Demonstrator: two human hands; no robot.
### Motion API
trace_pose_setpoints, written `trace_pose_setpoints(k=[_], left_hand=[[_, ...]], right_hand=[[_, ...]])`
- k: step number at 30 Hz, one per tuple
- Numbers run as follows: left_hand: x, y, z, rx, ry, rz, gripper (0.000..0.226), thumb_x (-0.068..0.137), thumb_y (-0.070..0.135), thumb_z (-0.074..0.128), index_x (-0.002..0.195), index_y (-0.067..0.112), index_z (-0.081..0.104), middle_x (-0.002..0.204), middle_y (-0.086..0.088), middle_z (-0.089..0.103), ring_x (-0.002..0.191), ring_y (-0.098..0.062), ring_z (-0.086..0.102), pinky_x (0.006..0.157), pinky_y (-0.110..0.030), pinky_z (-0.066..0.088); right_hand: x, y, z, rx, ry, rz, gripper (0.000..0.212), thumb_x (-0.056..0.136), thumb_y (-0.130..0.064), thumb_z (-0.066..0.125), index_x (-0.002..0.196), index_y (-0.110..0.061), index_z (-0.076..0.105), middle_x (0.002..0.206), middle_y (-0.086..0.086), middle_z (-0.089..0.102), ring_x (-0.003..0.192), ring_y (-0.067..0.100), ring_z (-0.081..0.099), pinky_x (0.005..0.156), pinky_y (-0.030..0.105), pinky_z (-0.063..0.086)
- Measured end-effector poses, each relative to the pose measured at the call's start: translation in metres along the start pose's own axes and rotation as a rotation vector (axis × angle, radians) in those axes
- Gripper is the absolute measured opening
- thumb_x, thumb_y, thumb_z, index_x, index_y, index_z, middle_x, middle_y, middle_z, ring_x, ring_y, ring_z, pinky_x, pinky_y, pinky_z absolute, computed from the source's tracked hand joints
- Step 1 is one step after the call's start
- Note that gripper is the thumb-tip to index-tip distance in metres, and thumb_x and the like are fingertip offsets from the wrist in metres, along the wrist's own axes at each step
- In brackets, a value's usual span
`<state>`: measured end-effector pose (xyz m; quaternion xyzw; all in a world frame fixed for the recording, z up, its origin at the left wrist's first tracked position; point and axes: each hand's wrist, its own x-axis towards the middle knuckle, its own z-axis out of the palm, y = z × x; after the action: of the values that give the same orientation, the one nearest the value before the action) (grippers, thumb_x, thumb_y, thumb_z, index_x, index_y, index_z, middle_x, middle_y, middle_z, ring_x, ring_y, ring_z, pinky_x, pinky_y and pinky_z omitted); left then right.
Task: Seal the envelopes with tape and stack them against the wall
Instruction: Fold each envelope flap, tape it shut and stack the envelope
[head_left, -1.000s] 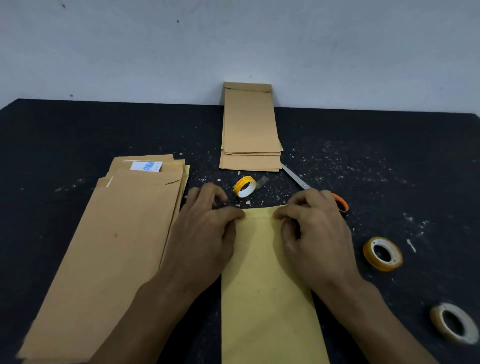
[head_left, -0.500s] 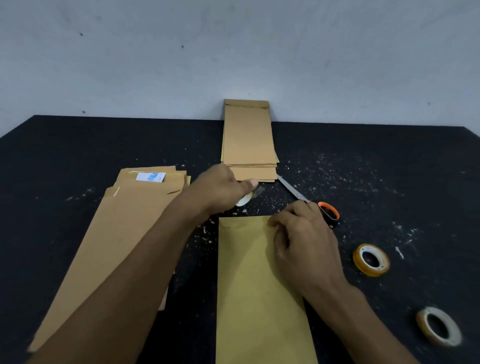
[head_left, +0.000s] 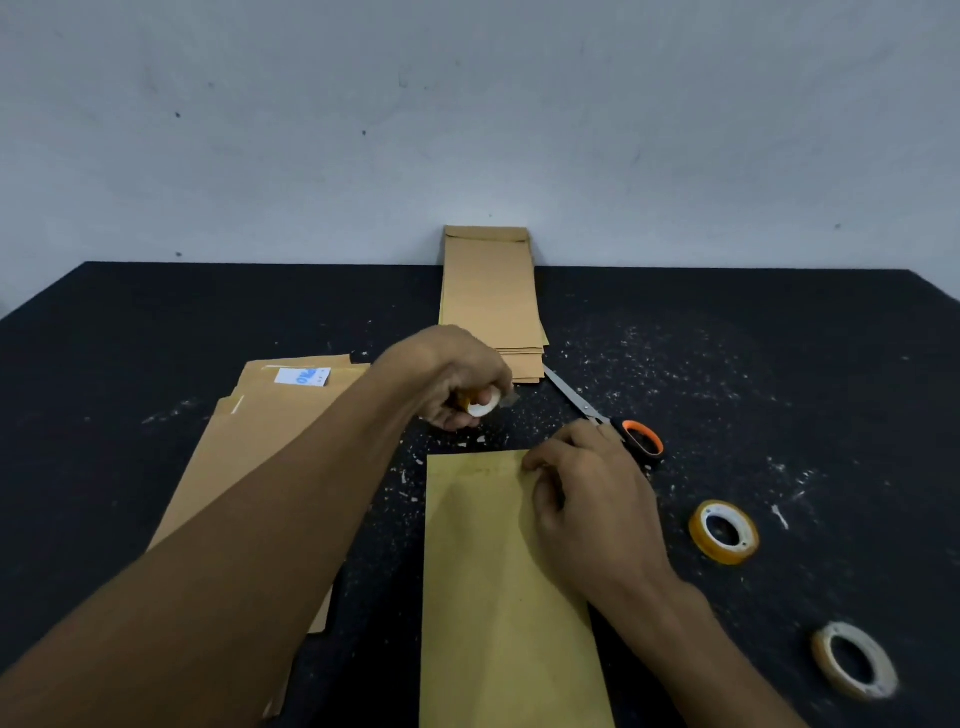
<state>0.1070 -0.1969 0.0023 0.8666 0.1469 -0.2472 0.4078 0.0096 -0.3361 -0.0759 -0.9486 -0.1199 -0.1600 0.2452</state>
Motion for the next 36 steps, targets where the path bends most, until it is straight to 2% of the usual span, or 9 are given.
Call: trace_pose_setpoints(k=[4, 9, 12, 17, 23, 27, 30, 33, 36], left_hand=[[0.000, -0.004, 0.001, -0.093, -0.039, -0.037, 0.015, 0.096, 0.021, 0.059, 0.097, 0.006, 0.060, 0.080, -0.018, 0.068, 0.044, -0.015, 0.053, 0.037, -0.018, 0.038], [-0.004, -0.018, 0.002, -0.253, -0.154, -0.052, 0.020, 0.099, 0.021, 0.047, 0.098, 0.005, 0.059, 0.077, -0.017, 0.067, 0.054, -0.017, 0.052, 0.040, -0.022, 0.039], [-0.013, -0.029, -0.002, -0.372, -0.243, 0.025, 0.028, 0.102, 0.020, 0.039, 0.115, 0.009, 0.062, 0.088, -0.016, 0.069, 0.061, -0.018, 0.052, 0.045, -0.024, 0.039], [-0.035, -0.048, -0.003, -0.658, -0.371, 0.223, 0.039, 0.099, 0.012, 0.033, 0.122, 0.010, 0.064, 0.113, -0.012, 0.073, 0.075, -0.017, 0.059, 0.055, -0.027, 0.049], [-0.054, -0.073, 0.006, -0.745, -0.221, 0.470, 0.036, 0.101, 0.005, 0.042, 0.129, 0.016, 0.062, 0.123, 0.004, 0.070, 0.094, -0.015, 0.063, 0.071, -0.030, 0.053], [-0.055, -0.087, 0.016, -0.719, -0.051, 0.558, 0.037, 0.098, 0.008, 0.053, 0.131, 0.021, 0.061, 0.123, 0.010, 0.069, 0.091, -0.008, 0.065, 0.073, -0.029, 0.054], [-0.056, -0.090, 0.022, -0.739, -0.074, 0.583, 0.038, 0.096, 0.007, 0.055, 0.131, 0.021, 0.061, 0.124, 0.008, 0.069, 0.101, -0.012, 0.068, 0.080, -0.031, 0.056], [-0.058, -0.091, 0.026, -0.802, -0.135, 0.592, 0.039, 0.095, 0.005, 0.056, 0.131, 0.018, 0.061, 0.123, 0.004, 0.070, 0.112, -0.017, 0.067, 0.084, -0.028, 0.058], [-0.055, -0.094, 0.026, -0.815, -0.139, 0.626, 0.041, 0.091, 0.010, 0.061, 0.132, 0.018, 0.060, 0.126, 0.004, 0.068, 0.115, -0.022, 0.066, 0.087, -0.032, 0.057]], right_hand=[[0.000, 0.000, -0.002, -0.003, -0.021, 0.001, 0.022, 0.086, -0.007, 0.061, 0.100, -0.018, 0.075, 0.095, -0.004, 0.060, 0.091, 0.016, 0.052, 0.075, 0.030, 0.046], [0.001, 0.000, -0.002, -0.001, -0.022, 0.009, 0.021, 0.086, -0.007, 0.062, 0.099, -0.017, 0.076, 0.096, -0.004, 0.061, 0.091, 0.016, 0.053, 0.074, 0.029, 0.046], [0.001, 0.000, -0.003, -0.002, -0.034, 0.010, 0.021, 0.087, -0.009, 0.061, 0.100, -0.018, 0.075, 0.098, -0.004, 0.060, 0.093, 0.015, 0.052, 0.075, 0.027, 0.044], [0.002, 0.000, -0.006, -0.002, -0.040, 0.009, 0.021, 0.089, -0.011, 0.061, 0.102, -0.020, 0.075, 0.099, -0.006, 0.060, 0.095, 0.013, 0.051, 0.078, 0.027, 0.045], [0.001, 0.000, -0.007, 0.004, -0.055, -0.002, 0.022, 0.093, -0.018, 0.061, 0.112, -0.024, 0.071, 0.107, -0.009, 0.057, 0.102, 0.008, 0.049, 0.085, 0.024, 0.044], [0.004, -0.002, -0.008, 0.158, 0.099, -0.056, 0.029, 0.081, -0.030, 0.074, 0.109, -0.023, 0.072, 0.105, -0.011, 0.058, 0.101, 0.008, 0.052, 0.083, 0.017, 0.043], [0.004, -0.009, -0.011, 0.388, 0.107, -0.118, 0.034, 0.077, -0.046, 0.070, 0.106, -0.028, 0.072, 0.113, -0.013, 0.054, 0.113, 0.007, 0.051, 0.089, 0.017, 0.042], [0.003, -0.012, -0.009, 0.513, 0.004, -0.105, 0.033, 0.078, -0.050, 0.069, 0.103, -0.030, 0.073, 0.123, -0.014, 0.049, 0.126, 0.011, 0.047, 0.094, 0.029, 0.047], [0.004, -0.011, -0.005, 0.555, -0.056, -0.079, 0.027, 0.082, -0.051, 0.065, 0.101, -0.034, 0.075, 0.127, -0.015, 0.047, 0.131, 0.005, 0.040, 0.101, 0.026, 0.042]])
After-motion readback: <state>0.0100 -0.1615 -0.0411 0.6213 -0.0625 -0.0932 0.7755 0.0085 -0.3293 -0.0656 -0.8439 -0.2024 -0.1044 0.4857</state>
